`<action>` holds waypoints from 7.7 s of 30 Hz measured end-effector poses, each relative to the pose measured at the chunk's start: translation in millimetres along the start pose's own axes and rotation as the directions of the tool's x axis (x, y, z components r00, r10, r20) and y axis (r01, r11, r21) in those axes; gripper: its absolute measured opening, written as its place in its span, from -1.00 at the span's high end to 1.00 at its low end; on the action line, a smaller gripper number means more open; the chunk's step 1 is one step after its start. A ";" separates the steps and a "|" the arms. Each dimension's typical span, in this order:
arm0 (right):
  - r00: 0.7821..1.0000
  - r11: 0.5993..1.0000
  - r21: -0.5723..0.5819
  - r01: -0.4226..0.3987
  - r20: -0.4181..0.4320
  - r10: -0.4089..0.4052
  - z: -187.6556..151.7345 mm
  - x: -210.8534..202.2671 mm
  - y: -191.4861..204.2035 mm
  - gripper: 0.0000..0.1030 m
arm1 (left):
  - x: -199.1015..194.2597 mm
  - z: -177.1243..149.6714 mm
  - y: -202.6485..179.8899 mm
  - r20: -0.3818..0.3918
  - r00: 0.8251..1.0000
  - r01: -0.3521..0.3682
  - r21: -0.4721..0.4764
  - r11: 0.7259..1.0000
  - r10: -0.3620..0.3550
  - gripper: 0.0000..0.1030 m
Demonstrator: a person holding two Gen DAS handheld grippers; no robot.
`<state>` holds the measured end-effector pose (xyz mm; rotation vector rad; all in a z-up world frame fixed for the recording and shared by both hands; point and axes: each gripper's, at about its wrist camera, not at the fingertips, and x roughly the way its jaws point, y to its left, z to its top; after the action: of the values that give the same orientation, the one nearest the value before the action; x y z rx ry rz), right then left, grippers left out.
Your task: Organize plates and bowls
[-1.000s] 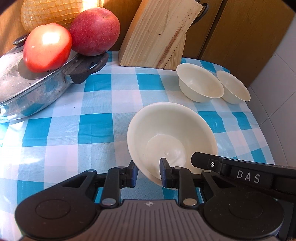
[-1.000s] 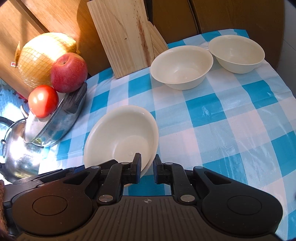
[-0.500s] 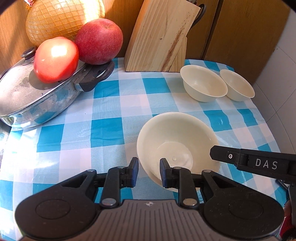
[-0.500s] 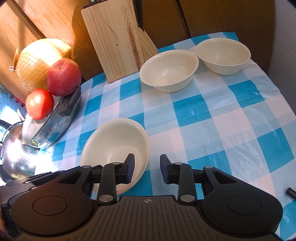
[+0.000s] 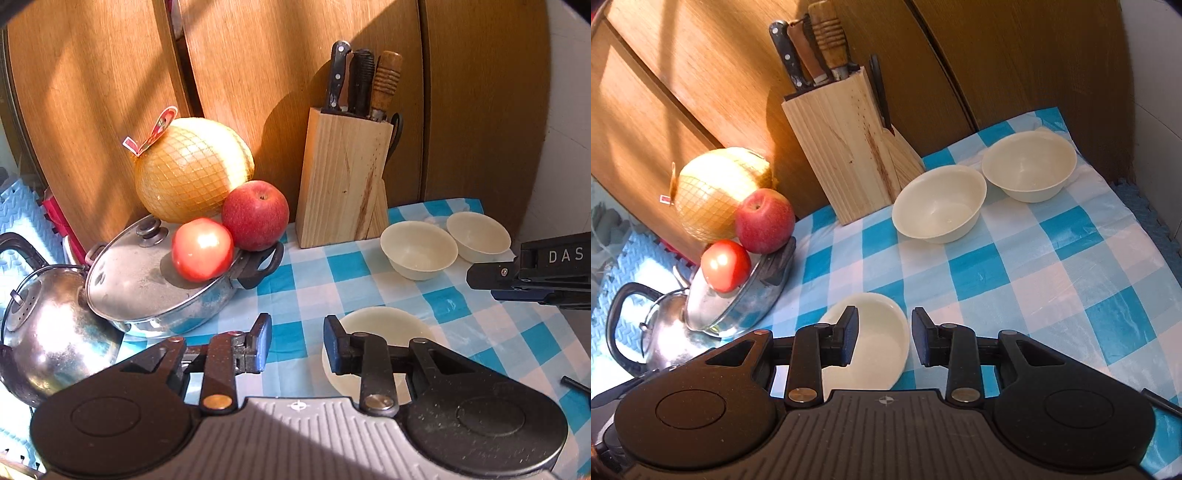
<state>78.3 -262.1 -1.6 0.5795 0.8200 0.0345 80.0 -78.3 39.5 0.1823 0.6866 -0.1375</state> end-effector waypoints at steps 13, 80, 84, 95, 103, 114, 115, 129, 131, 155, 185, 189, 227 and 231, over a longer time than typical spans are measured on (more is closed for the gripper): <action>0.977 0.990 0.072 0.122 0.169 -0.132 31.8 -24.6 -36.4 0.03 | 41.4 29.6 -57.1 0.096 0.994 0.045 0.122 0.991 -0.057 0.28; 0.957 0.953 0.100 0.287 0.012 -0.290 75.6 125.4 -71.0 -0.09 | 232.0 49.0 -72.7 -0.210 0.958 0.193 -0.026 0.981 -0.194 0.15; 0.967 0.960 0.117 0.254 -0.025 -0.253 74.7 130.7 -71.2 0.19 | 232.7 46.8 -74.3 -0.220 0.951 0.214 -0.034 0.976 -0.216 0.24; 0.966 0.966 0.043 0.256 -0.038 -0.254 70.9 133.1 -57.7 0.62 | 225.6 41.9 -85.5 -0.198 0.958 0.220 0.038 0.975 -0.209 0.53; 0.969 0.968 0.034 0.248 -0.032 -0.247 70.7 130.2 -57.3 0.65 | 218.7 44.0 -84.2 -0.189 0.959 0.220 0.037 0.975 -0.209 0.59; 0.974 0.974 0.014 0.228 -0.017 -0.227 65.7 115.3 -50.2 0.67 | 198.0 45.5 -81.0 -0.176 0.964 0.210 0.042 0.977 -0.199 0.63; 0.974 0.974 0.013 0.226 -0.015 -0.226 64.9 114.1 -50.1 0.67 | 197.4 45.5 -80.9 -0.175 0.964 0.209 0.042 0.977 -0.199 0.63; 0.981 0.980 -0.018 0.196 0.009 -0.196 56.2 90.7 -37.4 0.67 | 159.3 44.8 -75.4 -0.144 0.975 0.177 0.048 0.983 -0.169 0.63; 0.982 0.982 -0.024 0.190 0.014 -0.190 54.0 85.0 -33.9 0.67 | 152.6 43.7 -74.4 -0.140 0.976 0.174 0.047 0.984 -0.166 0.63; 0.986 0.962 -0.213 0.168 0.056 -0.159 -5.1 37.5 38.6 0.67 | 81.9 -4.5 -19.8 -0.144 0.979 0.142 -0.012 0.990 -0.142 0.63; 0.981 0.953 -0.240 0.186 -0.003 -0.192 -32.2 58.5 34.1 0.29 | 86.0 -29.6 -9.6 -0.187 0.975 0.122 0.020 0.992 -0.116 0.63; 0.979 0.956 -0.213 0.203 0.021 -0.203 -22.5 54.5 25.3 0.24 | 86.5 -20.1 -13.3 -0.171 0.976 0.136 0.002 0.991 -0.134 0.63; 0.816 0.790 -0.225 0.570 0.265 -0.514 85.7 88.7 -82.9 0.16 | 212.2 68.8 -162.4 -0.146 0.983 0.131 0.101 0.986 -0.116 0.58; 0.820 0.799 -0.212 0.562 0.264 -0.507 92.5 90.7 -86.0 0.16 | 215.7 73.2 -166.0 -0.142 0.983 0.134 0.101 0.986 -0.119 0.58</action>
<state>189.3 -356.1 -56.5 0.0577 0.7460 -0.4211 259.4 -269.9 -63.2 0.2558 0.8267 -0.2876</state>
